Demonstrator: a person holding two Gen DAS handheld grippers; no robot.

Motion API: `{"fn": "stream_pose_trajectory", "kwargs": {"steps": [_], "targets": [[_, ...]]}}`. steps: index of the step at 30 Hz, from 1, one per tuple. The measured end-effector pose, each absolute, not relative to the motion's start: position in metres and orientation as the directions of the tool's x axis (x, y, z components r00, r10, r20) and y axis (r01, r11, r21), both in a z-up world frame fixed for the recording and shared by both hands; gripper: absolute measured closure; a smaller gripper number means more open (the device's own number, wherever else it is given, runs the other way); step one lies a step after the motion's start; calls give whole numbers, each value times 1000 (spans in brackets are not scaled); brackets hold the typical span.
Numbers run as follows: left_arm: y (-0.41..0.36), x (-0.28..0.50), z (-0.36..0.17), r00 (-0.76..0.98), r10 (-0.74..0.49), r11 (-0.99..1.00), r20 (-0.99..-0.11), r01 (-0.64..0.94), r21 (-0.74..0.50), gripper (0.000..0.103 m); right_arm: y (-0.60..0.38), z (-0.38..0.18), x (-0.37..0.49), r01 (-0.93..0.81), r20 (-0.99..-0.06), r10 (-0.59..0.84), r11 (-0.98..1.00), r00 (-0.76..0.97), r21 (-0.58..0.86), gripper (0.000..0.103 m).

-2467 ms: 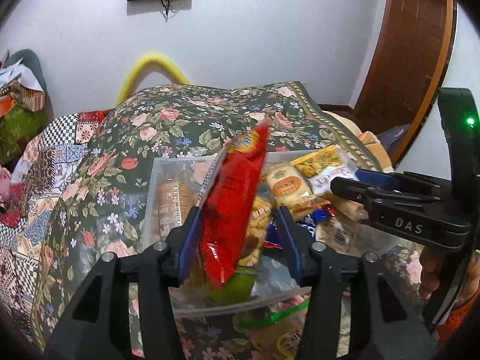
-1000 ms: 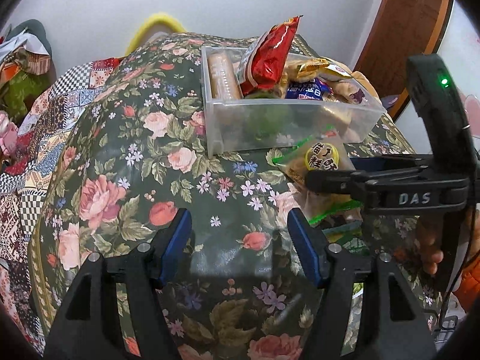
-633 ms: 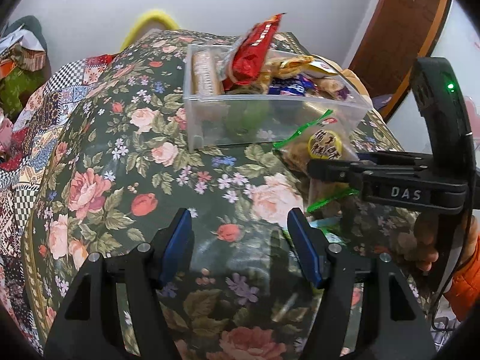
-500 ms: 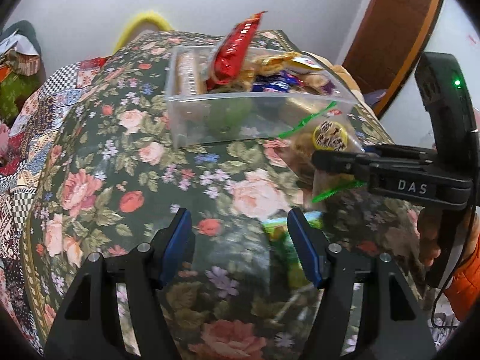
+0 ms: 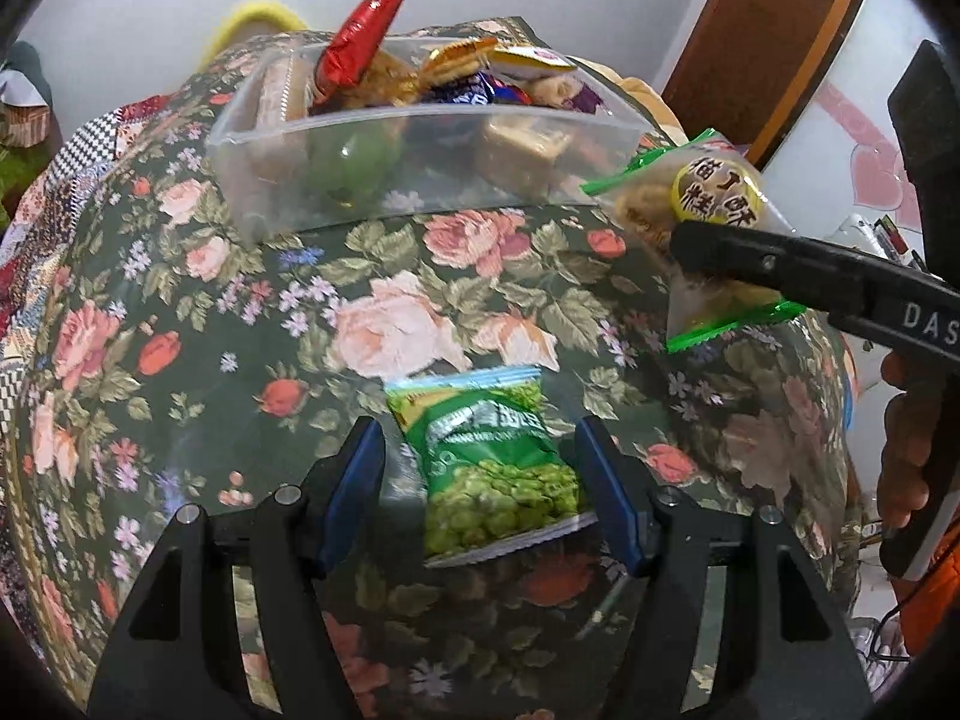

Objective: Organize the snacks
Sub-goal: 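Grasp the green pea packet with left tool while right tool grasps the cookie bag, then lower the pea packet and cookie bag into the box and release both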

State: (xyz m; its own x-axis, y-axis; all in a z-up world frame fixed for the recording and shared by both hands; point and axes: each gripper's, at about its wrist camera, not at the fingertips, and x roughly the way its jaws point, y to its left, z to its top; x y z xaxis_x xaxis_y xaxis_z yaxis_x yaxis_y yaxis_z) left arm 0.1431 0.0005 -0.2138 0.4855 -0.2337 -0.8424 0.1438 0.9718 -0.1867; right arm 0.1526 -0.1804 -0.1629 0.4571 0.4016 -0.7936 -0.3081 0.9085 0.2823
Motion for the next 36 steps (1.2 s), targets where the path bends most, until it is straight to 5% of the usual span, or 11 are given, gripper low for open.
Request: {"fn": "stream_pose_trajectory", "kwargs": {"steps": [13, 20, 36], "targets": [[-1, 143, -219, 495, -252, 966, -831, 177, -188, 59, -184, -158, 149, -309, -779, 409, 907, 475, 287, 64], [-2, 147, -201, 528, -255, 965, -810, 198, -175, 87, -188, -152, 154, -306, -766, 407, 909, 498, 284, 64], [8, 175, -158, 638, -243, 970, -730, 171, -173, 90, -189, -136, 177, -303, -729, 412, 909, 547, 286, 64]]}}
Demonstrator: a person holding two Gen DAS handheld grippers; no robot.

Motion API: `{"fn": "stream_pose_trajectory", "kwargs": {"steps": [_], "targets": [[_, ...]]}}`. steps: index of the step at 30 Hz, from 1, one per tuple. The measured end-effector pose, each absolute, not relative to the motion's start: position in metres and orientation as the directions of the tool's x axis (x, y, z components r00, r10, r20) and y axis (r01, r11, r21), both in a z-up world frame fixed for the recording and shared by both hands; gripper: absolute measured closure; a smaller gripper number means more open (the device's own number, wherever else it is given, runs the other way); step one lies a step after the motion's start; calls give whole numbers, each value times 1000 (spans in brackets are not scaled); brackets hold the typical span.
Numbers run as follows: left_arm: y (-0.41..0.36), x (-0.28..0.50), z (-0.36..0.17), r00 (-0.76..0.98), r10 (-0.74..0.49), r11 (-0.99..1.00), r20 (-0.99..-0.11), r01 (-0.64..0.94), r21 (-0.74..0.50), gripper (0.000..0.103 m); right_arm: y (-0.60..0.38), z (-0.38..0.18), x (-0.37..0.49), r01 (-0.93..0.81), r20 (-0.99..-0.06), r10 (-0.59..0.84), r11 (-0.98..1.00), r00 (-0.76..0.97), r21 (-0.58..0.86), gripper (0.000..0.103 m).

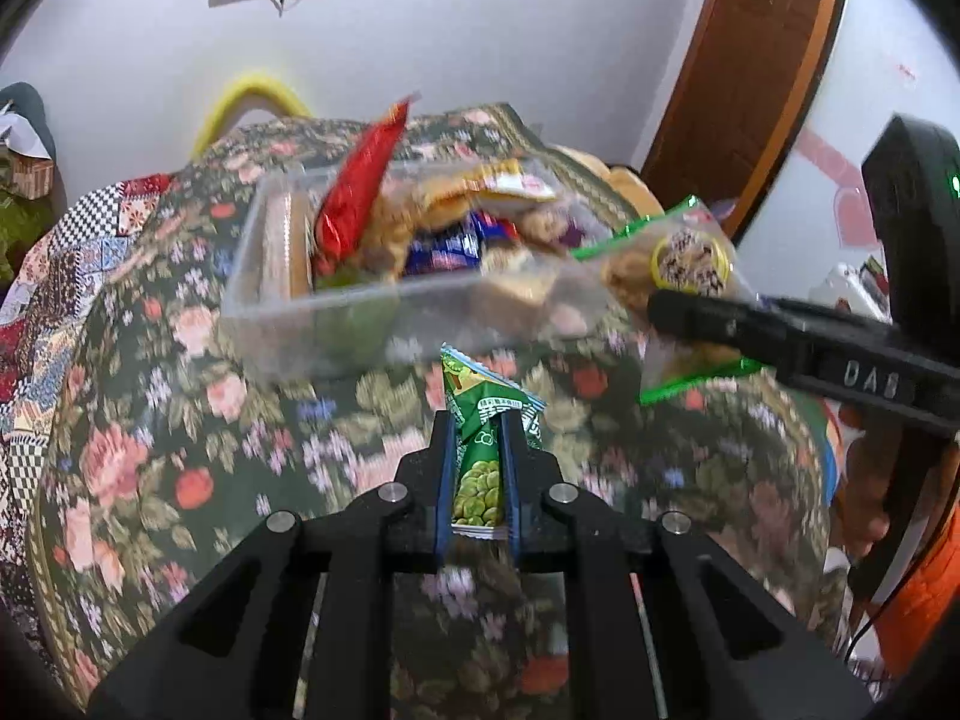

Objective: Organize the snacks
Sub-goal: 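Lower the pea packet and cookie bag into the box and release both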

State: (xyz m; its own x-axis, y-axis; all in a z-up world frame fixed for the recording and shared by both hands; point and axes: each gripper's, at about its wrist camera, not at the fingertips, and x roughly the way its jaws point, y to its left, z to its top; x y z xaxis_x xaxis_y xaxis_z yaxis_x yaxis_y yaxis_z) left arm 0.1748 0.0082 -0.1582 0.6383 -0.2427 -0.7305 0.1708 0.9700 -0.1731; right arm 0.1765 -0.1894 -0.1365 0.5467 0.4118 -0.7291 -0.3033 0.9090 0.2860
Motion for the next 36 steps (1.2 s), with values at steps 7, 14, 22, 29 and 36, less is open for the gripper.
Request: {"fn": "stream_pose_trajectory", "kwargs": {"steps": [7, 14, 22, 29, 36], "targets": [[11, 208, -137, 699, -217, 976, -681, 148, -158, 90, -182, -125, 200, -318, -700, 415, 907, 581, 274, 64], [20, 254, -132, 721, -191, 980, -666, 104, -169, 90, -171, -123, 229, -328, -693, 400, 913, 599, 244, 64], [22, 285, -138, 732, -160, 985, -662, 77, -153, 90, -160, -132, 260, -323, -702, 371, 923, 608, 208, 64], [18, 293, -155, 717, -136, 990, -684, 73, -120, 90, -151, -149, 267, -333, -733, 335, 930, 593, 156, 63], [19, 294, -163, 698, -133, 991, -703, 79, -108, 86, -157, -146, 265, -320, -742, 327, 934, 585, 159, 50]]}}
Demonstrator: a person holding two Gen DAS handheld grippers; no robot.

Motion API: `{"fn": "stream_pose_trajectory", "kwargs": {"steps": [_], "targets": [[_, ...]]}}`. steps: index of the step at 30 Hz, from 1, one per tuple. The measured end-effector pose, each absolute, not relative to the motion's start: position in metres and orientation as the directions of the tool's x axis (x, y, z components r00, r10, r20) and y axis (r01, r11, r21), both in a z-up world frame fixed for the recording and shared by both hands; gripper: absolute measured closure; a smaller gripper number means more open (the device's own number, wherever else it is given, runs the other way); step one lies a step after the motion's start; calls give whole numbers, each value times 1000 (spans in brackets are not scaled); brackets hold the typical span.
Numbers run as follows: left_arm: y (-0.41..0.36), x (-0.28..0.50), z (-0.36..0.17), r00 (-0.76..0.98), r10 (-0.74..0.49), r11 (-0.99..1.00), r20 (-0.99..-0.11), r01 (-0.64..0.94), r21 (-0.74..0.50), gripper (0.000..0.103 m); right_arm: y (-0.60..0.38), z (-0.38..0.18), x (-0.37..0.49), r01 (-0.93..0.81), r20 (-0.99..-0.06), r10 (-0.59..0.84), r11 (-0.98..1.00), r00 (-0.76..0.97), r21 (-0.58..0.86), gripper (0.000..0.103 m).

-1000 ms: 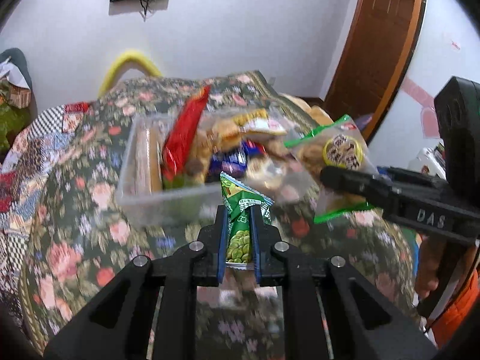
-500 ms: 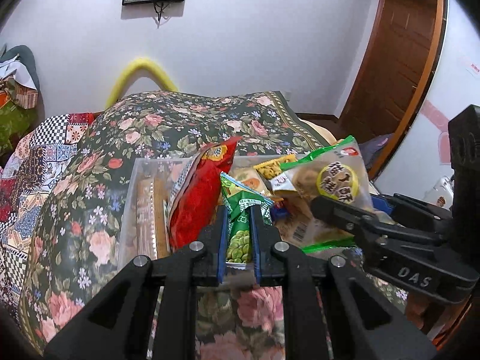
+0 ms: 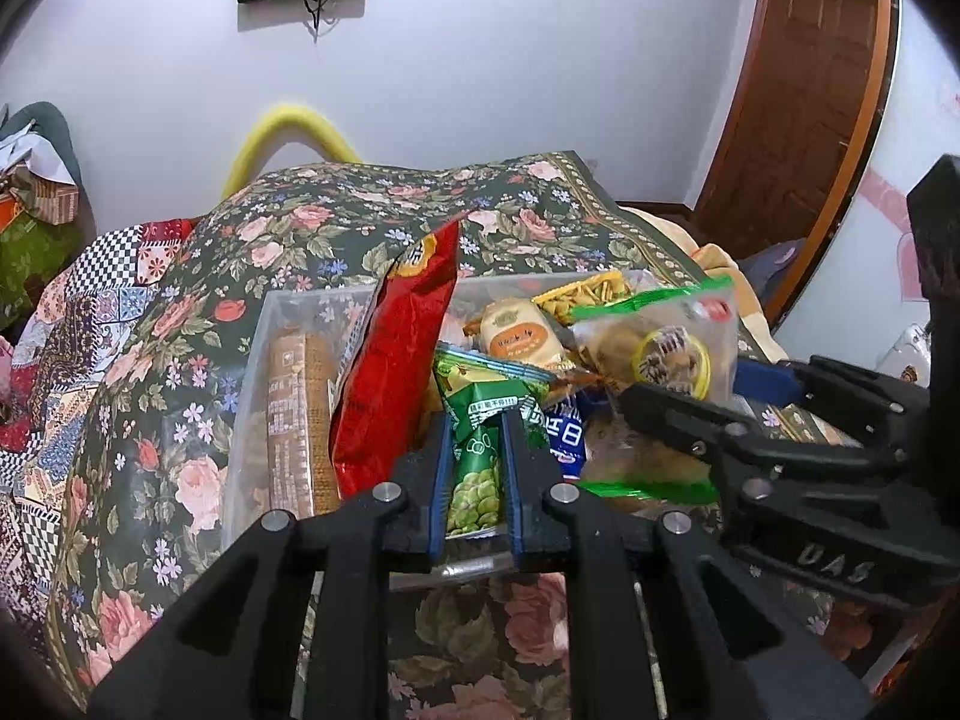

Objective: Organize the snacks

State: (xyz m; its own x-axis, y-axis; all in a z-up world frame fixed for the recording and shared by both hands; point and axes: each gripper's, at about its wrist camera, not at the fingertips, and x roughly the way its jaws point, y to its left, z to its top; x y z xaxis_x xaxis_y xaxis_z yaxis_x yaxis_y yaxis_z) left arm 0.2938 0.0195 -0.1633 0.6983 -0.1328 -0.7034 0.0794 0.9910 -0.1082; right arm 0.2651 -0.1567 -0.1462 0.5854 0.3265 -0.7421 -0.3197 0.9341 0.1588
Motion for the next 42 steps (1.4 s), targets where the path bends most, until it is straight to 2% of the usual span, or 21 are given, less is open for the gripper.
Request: {"fn": "stream_pose_trajectory", "kwargs": {"steps": [5, 11, 19, 23, 25, 28, 29, 30, 34, 39, 42], "targets": [[20, 286, -159, 698, -147, 989, -701, 86, -121, 77, -162, -134, 257, -327, -730, 335, 931, 595, 161, 48], [17, 262, -133, 728, -160, 987, -666, 104, -123, 77, -167, -108, 239, -332, -696, 330, 933, 638, 139, 48], [20, 206, -59, 829, -167, 984, -534, 107, -142, 77, -176, -48, 194, -335, -597, 341, 934, 726, 125, 48], [17, 163, -17, 889, -135, 990, -437, 101, -100, 76, -181, -13, 162, -351, -523, 367, 927, 769, 134, 48], [15, 146, -3, 907, -128, 991, -401, 102, -85, 71, -183, 2, 146, -357, -488, 374, 925, 789, 131, 48], [12, 119, 16, 933, -110, 994, -341, 93, -66, 46, -183, 15, 126, -366, -449, 385, 921, 806, 133, 42], [10, 108, 21, 944, -94, 995, -317, 81, -55, 35, -183, 19, 120, -365, -437, 385, 921, 813, 133, 37], [9, 100, 25, 952, -82, 996, -296, 72, -45, 30, -183, 21, 115, -362, -426, 382, 923, 820, 131, 32], [7, 78, 33, 964, -66, 998, -257, 63, -21, 21, -179, 27, 96, -356, -397, 367, 929, 841, 105, 22], [8, 60, 36, 970, -62, 998, -236, 60, -19, 13, -174, 25, 81, -337, -378, 340, 939, 861, 77, 5], [10, 51, 35, 971, -59, 998, -231, 56, -21, 8, -174, 23, 77, -317, -366, 320, 946, 874, 70, 0]]}}
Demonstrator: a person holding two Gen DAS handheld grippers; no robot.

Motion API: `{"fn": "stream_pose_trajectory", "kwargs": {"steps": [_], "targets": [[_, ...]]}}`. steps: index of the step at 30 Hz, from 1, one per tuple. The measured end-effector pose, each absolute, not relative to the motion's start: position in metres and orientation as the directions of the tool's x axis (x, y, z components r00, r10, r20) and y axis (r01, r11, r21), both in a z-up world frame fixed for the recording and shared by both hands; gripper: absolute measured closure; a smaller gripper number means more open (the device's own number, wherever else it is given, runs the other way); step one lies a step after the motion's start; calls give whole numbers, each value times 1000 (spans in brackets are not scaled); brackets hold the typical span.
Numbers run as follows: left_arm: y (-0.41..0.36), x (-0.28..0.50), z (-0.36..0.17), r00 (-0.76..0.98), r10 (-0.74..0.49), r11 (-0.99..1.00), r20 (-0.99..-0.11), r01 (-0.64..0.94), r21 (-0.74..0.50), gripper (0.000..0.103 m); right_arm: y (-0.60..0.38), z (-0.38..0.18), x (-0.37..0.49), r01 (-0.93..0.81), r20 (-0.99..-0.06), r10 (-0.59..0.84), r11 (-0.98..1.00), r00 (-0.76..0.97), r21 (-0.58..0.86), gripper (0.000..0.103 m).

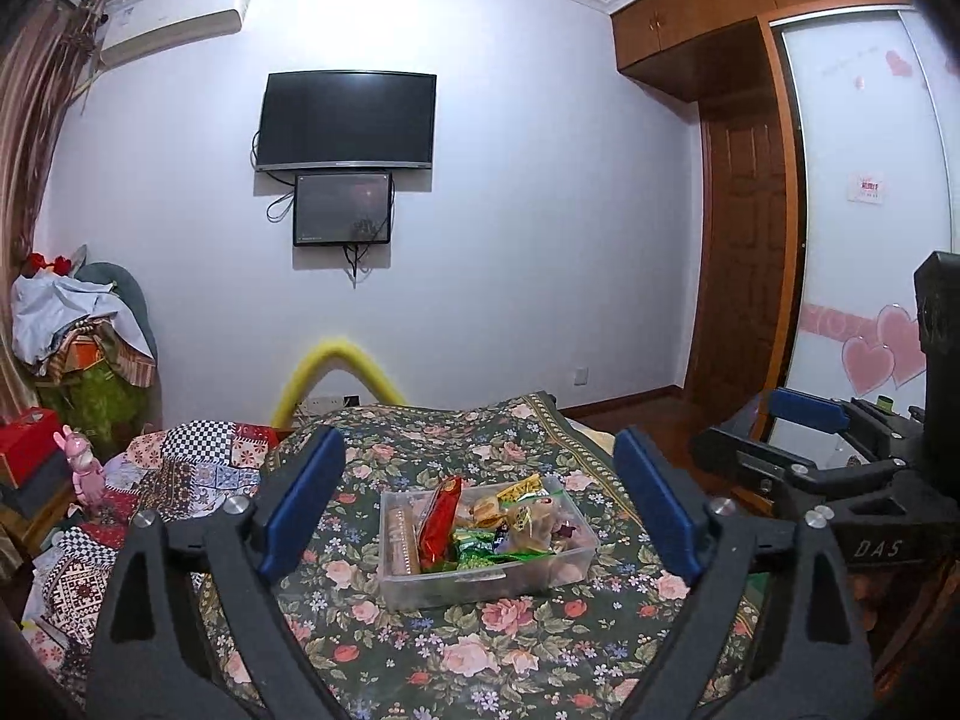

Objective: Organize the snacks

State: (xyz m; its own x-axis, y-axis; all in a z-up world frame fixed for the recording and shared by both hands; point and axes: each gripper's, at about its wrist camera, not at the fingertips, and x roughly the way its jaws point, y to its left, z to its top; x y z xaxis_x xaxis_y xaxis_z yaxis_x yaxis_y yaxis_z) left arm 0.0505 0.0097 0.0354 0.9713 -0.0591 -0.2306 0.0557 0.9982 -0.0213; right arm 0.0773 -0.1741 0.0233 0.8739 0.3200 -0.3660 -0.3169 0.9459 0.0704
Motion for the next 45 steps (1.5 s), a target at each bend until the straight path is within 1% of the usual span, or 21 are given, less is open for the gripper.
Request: {"fn": "stream_pose_trajectory", "kwargs": {"steps": [15, 45], "targets": [[13, 40, 30, 971, -53, 998, -232, 45, -36, 2, -178, 24, 55, -313, -356, 311, 948, 881, 53, 0], [13, 39, 26, 969, -57, 998, -240, 47, -48, 0, -178, 24, 52, -306, -362, 301, 951, 882, 45, 0]]}}
